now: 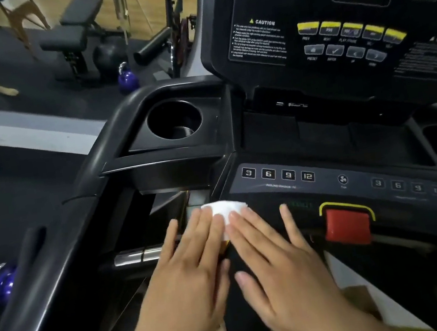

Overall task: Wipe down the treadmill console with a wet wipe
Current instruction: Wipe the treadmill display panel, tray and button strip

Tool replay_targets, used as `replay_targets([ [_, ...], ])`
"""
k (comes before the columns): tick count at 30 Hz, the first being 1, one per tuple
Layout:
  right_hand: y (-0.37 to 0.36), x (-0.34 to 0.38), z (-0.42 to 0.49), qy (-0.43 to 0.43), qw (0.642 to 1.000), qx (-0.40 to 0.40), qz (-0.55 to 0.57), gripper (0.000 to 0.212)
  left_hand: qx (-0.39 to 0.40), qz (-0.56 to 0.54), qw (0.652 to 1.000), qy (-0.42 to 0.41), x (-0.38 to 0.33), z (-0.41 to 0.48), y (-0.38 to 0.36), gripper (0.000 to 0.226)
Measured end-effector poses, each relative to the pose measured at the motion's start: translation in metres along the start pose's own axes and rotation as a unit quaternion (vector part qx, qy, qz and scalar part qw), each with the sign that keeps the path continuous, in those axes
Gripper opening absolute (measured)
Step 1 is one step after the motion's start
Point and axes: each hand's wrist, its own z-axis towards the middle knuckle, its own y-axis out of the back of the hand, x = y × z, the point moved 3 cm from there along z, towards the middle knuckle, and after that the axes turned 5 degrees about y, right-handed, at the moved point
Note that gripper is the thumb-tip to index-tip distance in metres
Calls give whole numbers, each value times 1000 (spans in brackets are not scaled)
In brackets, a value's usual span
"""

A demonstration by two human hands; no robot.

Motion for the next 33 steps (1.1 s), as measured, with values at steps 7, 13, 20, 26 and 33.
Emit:
replay_targets([
  [7, 11, -41, -35, -80, 997, -10, -22, 57, -19, 65, 994, -88, -59, 36, -23, 55],
  [13, 23, -82, -80, -159, 985, -45, -58, 55, 20, 64, 987, -148, -120, 65, -41, 59],
  [20, 29, -129, -136, -237, 967, -71, -59, 56, 50, 81, 965, -245, -186, 92, -69, 66],
  [26, 34, -163, -187, -312, 944, -108, -19, 55, 50, 106, 948, -295, -248, 106, -78, 70],
  [33, 36, -184, -162, -315, 942, -111, -28, 52, 47, 95, 957, -270, -239, 128, -81, 67],
])
